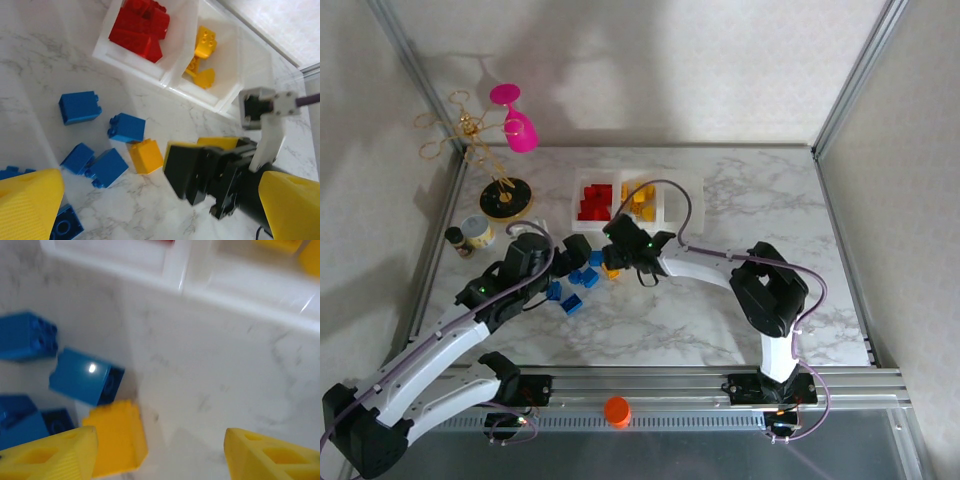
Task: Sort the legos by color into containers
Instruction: Pick up the lego from the center of the table.
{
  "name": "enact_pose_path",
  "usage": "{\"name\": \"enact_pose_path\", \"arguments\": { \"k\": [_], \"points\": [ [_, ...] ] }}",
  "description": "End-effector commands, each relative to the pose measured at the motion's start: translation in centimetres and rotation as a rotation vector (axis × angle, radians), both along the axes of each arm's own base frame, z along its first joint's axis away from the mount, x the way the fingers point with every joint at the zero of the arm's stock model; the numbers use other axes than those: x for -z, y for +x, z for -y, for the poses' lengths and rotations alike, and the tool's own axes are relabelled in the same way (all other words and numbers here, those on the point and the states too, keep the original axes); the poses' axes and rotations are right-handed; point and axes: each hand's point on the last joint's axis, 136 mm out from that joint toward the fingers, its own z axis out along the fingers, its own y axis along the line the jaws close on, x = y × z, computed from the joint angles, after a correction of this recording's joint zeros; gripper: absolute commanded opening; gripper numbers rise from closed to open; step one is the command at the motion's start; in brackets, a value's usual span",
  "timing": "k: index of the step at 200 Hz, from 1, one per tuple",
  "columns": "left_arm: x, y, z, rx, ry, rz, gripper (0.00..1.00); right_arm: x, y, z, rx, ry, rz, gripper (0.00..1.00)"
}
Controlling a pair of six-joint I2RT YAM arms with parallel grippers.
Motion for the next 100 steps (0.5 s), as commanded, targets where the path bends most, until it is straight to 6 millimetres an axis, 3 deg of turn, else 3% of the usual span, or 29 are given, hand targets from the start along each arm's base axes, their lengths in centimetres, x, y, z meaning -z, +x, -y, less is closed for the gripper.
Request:
{"name": "enact_pose_path", "arguments": {
  "k": [1, 32, 100],
  "points": [
    [1.0, -0.9, -1.5, -0.05, 0.019, -0.029, 0.99, 0.4, -1.7, -1.4, -0.025, 0.033, -0.013, 0.69],
    [1.5, -1.4, -2.0, -0.066, 0.013, -0.032, 1.0, 2.2, -2.8, -1.5, -0.05, 0.009, -0.02, 0.69],
    [1.6, -1.7, -2.4, -0.08, 0.015, -0.032, 1.0, 4.2, -1.7, -1.9, -0.075, -0.068, 0.018, 0.62]
  ]
}}
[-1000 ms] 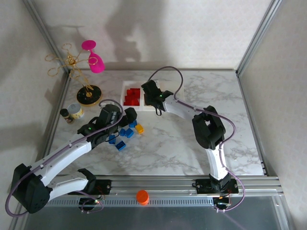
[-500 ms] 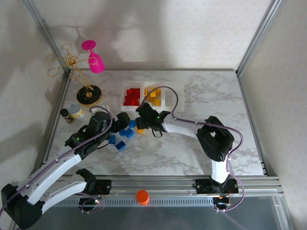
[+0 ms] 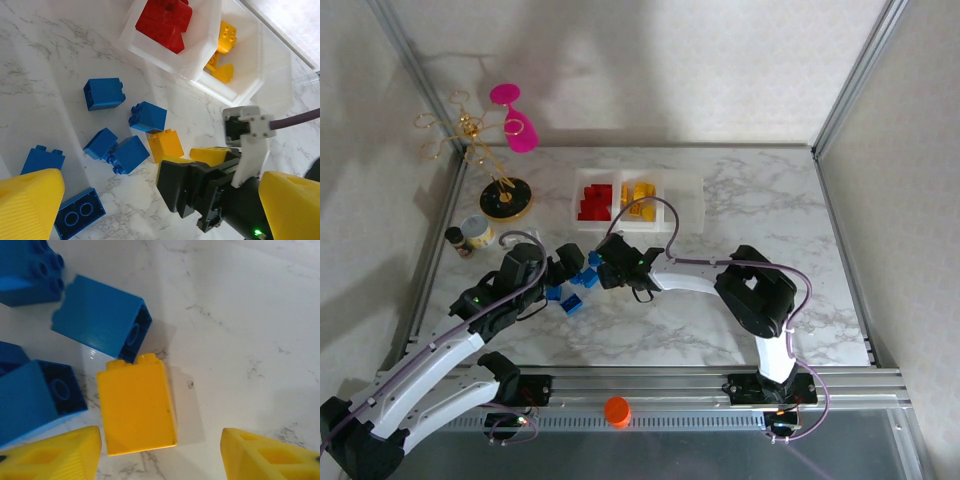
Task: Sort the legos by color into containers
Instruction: Pick up the lego from the center of the table, then place the lego in the container.
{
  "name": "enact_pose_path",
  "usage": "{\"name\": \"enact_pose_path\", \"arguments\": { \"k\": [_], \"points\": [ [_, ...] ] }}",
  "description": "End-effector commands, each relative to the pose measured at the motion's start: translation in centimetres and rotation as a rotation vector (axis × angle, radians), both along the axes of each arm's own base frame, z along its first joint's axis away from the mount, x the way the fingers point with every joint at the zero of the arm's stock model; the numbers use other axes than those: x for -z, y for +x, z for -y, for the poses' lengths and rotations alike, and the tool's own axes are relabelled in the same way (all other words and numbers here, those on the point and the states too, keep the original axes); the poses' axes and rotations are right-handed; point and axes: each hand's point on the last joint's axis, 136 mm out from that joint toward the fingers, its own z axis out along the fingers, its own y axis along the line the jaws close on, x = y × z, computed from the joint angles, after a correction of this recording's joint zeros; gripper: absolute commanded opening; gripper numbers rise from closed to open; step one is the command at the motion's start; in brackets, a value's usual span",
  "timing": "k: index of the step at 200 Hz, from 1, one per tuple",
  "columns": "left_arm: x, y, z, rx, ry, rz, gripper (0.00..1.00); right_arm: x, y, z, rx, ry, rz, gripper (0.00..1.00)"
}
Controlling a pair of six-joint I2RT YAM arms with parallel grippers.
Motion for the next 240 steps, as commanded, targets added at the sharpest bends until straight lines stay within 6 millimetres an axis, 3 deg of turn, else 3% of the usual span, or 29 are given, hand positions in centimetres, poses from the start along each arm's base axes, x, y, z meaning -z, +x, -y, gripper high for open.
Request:
{"name": "enact_pose_path", "arguments": {
  "k": [1, 29, 81, 138, 163, 185, 240],
  "points": [
    [0.2, -0.2, -1.0, -0.04, 0.014, -0.001, 1.0, 0.4, 0.8, -0.7, -0.016, -0.025, 0.035, 0.62],
    [0.2, -0.2, -1.1, -0.04, 0.018, -0.001, 1.0, 0.8, 1.1, -0.9, -0.023, -0.051, 0.039, 0.56],
    [-0.3, 0.0, -0.8, -0.031, 0.012, 0.005, 1.0, -0.4, 1.0, -0.8, -0.027, -0.039, 0.048, 0.39],
    [-1.3, 0.5, 0.0, -0.003, 0.001, 0.024, 1.0, -5.9, 0.5, 0.5, -0.023, 0.029, 0.082, 0.33],
    [-1.4, 1.2, 0.9, 0.012, -0.022, 0.024, 1.0, -8.1, 2.3, 1.9, 0.028, 0.022, 0.12, 0.32],
    [-1.6, 1.9, 1.4, 0.012, -0.038, 0.042, 1.0, -9.3, 5.0, 3.2, 0.081, 0.041, 0.153, 0.32],
    [-1.4, 4.1, 2.8, 0.02, -0.031, 0.04, 1.0, -9.8, 13.5, 4.8, 0.21, 0.012, 0.25, 0.31]
  ]
}}
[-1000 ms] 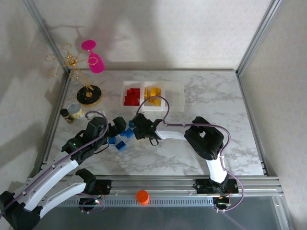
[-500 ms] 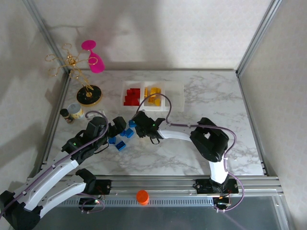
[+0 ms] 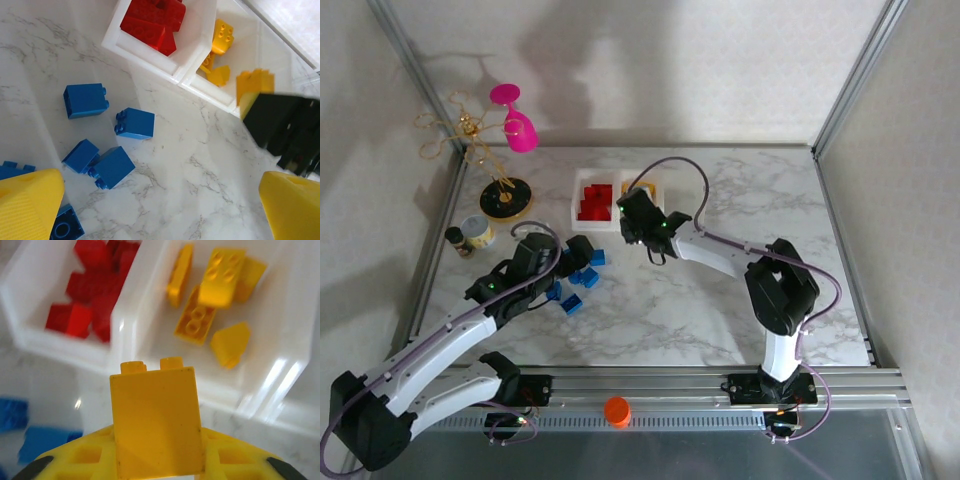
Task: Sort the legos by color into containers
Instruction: Place the lego in the container.
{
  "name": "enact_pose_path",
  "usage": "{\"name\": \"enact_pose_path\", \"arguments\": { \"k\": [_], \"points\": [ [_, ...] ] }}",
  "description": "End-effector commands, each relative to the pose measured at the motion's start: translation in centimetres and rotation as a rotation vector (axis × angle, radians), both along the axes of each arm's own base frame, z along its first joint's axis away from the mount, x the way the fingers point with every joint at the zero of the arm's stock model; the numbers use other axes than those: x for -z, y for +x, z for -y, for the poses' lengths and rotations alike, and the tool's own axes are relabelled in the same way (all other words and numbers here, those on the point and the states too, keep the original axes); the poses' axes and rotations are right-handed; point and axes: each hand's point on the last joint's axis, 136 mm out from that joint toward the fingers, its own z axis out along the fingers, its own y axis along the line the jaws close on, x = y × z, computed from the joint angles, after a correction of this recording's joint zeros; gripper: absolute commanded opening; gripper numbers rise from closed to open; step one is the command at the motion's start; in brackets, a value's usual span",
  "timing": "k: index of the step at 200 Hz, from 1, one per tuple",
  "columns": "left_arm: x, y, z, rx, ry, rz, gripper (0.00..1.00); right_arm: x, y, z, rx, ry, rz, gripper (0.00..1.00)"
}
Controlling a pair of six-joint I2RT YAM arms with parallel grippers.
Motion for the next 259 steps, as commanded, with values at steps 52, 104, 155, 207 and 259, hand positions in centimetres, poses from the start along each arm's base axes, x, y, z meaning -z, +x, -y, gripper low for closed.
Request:
{"name": "enact_pose_path", "arguments": {
  "k": [52, 104, 155, 207, 259],
  "points": [
    [-1.7, 3.1, 1.4, 0.004, -0.003, 0.057, 1.0, 1.7, 9.2, -0.1, 0.085, -0.052, 0.065, 0.33],
    [-1.7, 3.7, 1.8, 0.017, 0.016, 0.055, 1.0, 1.3, 10.8, -0.6, 0.082, -0.052, 0.066, 0.49],
    [-2.8, 2.9, 1.3, 0.021, 0.013, 0.071, 1.0, -2.4, 7.4, -0.9, 0.041, 0.048, 0.07, 0.52],
    [-2.9, 1.0, -0.4, 0.003, 0.031, 0.066, 1.0, -2.2, 0.3, -2.3, -0.017, 0.076, 0.014, 0.58],
    [-2.1, -1.4, -2.4, -0.04, 0.031, 0.056, 1.0, 1.5, -5.7, -4.5, -0.03, 0.145, -0.101, 0.64]
  ]
}}
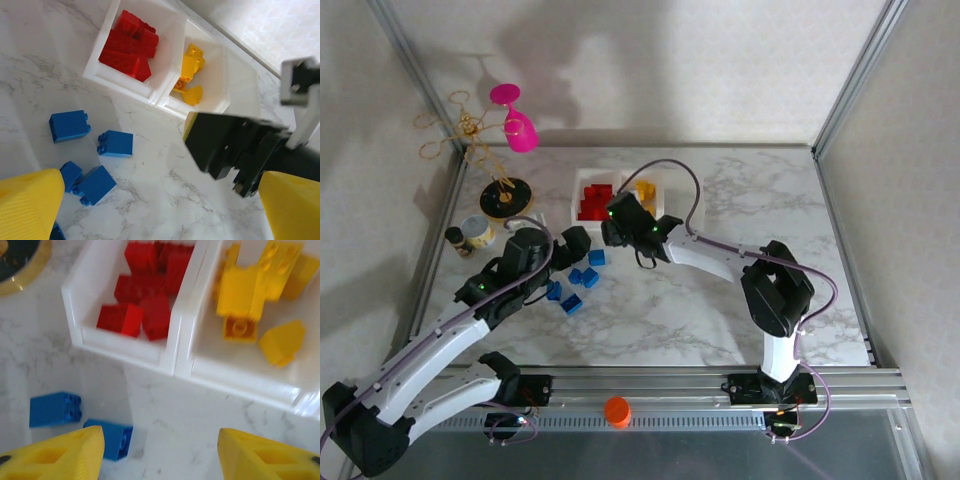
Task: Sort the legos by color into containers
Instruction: Place the lego in the container, then pick up the lego from the center of the table.
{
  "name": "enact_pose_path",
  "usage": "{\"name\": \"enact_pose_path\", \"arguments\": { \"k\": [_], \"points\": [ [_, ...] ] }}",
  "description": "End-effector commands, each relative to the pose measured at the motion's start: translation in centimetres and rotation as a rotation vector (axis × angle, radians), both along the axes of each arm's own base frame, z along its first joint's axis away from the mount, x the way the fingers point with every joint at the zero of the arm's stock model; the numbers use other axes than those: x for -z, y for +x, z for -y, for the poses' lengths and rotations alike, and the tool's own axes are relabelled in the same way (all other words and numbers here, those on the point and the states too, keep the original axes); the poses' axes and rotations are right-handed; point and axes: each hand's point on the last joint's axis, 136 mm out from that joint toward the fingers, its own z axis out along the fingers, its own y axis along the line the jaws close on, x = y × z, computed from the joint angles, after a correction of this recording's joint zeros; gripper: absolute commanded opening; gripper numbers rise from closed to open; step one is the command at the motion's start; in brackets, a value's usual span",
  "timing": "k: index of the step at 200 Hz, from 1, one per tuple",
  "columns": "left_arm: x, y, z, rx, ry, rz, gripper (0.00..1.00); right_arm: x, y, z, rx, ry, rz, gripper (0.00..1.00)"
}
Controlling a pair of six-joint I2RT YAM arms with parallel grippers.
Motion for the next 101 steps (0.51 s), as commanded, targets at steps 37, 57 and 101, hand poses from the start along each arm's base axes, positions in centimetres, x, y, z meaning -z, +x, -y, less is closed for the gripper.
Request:
{"name": "enact_pose_path", "arguments": {
  "k": [37, 57, 101],
  "points": [
    [2.6, -2.3, -3.0, -0.082, 0.041, -0.058, 1.0, 4.4, -4.6, -3.1, 0.002, 0.068, -0.127, 0.69],
    [2.7, -2.7, -3.5, -0.097, 0.045, -0.061, 1.0, 5.3, -5.3, -4.4, -0.015, 0.087, -0.149, 0.7],
    [2.7, -3.1, -3.9, -0.107, 0.04, -0.055, 1.0, 7.3, -4.7, -5.4, 0.012, 0.029, -0.147, 0.72]
  ]
}}
